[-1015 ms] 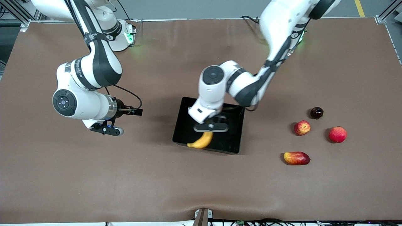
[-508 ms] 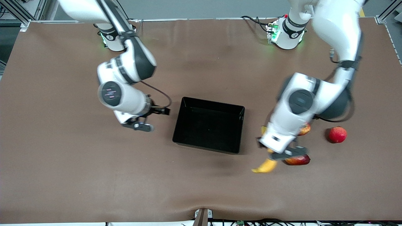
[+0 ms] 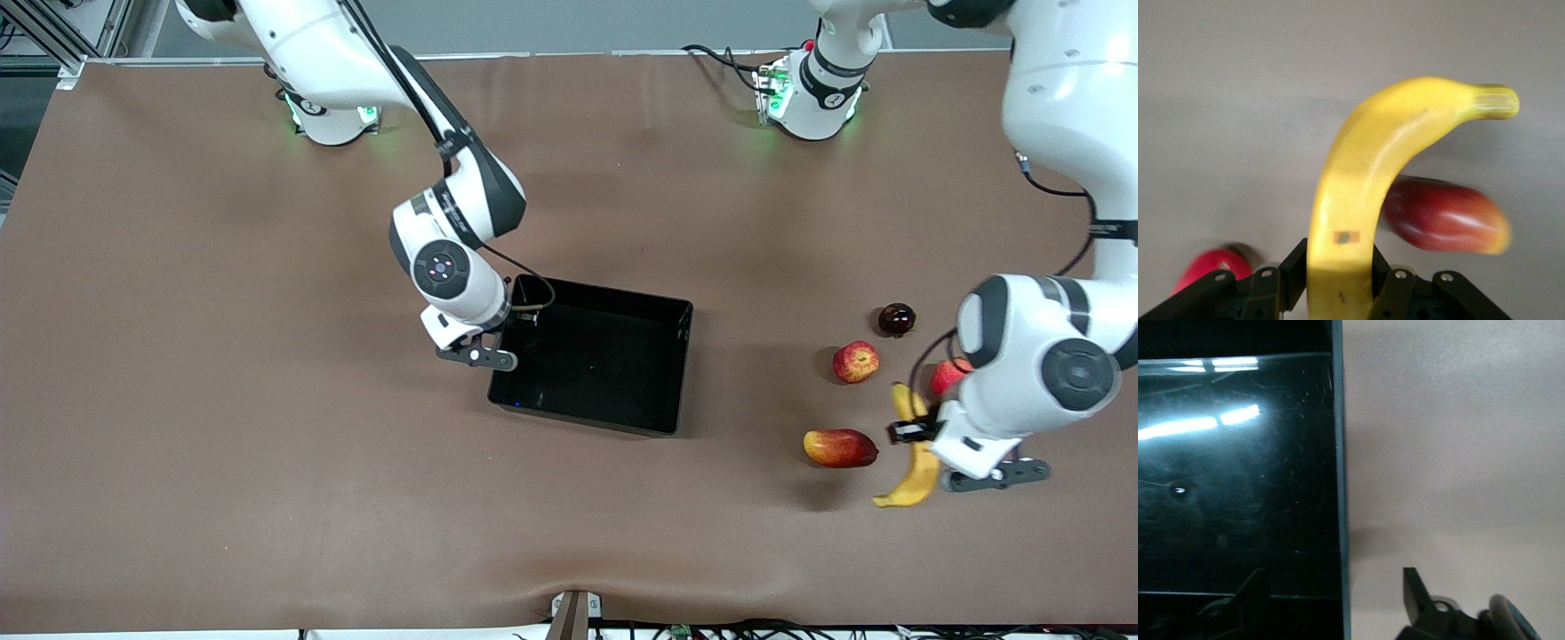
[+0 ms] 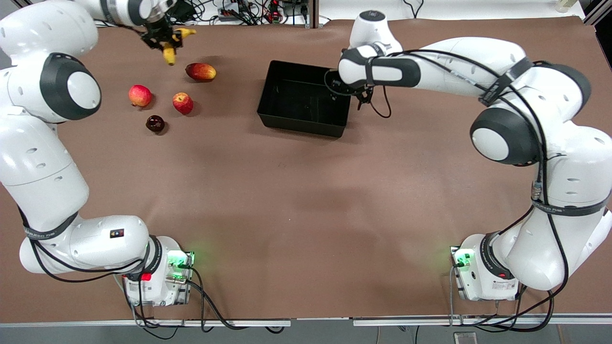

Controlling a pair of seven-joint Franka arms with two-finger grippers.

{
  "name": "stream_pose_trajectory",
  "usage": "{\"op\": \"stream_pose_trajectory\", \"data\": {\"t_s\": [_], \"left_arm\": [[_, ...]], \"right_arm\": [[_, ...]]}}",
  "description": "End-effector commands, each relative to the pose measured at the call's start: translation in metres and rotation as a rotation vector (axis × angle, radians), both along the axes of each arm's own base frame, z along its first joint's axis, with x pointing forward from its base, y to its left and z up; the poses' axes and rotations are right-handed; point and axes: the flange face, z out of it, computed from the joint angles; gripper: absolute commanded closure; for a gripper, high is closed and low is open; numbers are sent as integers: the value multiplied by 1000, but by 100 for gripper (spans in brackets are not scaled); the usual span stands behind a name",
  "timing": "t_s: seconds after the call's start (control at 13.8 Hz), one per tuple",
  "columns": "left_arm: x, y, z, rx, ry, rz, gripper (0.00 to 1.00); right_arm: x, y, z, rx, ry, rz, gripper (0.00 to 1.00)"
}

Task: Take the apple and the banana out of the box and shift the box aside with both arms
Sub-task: 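Lower the banana beside the mango and open the left gripper, then slide the tray away with the right gripper while the left gripper withdraws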

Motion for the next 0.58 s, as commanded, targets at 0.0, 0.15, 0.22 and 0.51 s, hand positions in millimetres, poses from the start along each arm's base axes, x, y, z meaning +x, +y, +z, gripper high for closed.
{"op": "stream_pose_trajectory", "data": {"t_s": [0.0,0.15,0.22,0.51], "left_arm": [[4,32,-34,-35,-18,-7,100],[4,40,-72,-44,-22,0,100],[5,40,-89,-49,-29,-1,100],[0,51,-98,-47,-19,24,65]], "right_arm": [[7,-3,4,-13,-16,16,100],[6,-1,4,-11,-14,11,100],[6,-1,5,-10,-15,11,100],[9,-7,10,-9,-10,3,100]]}}
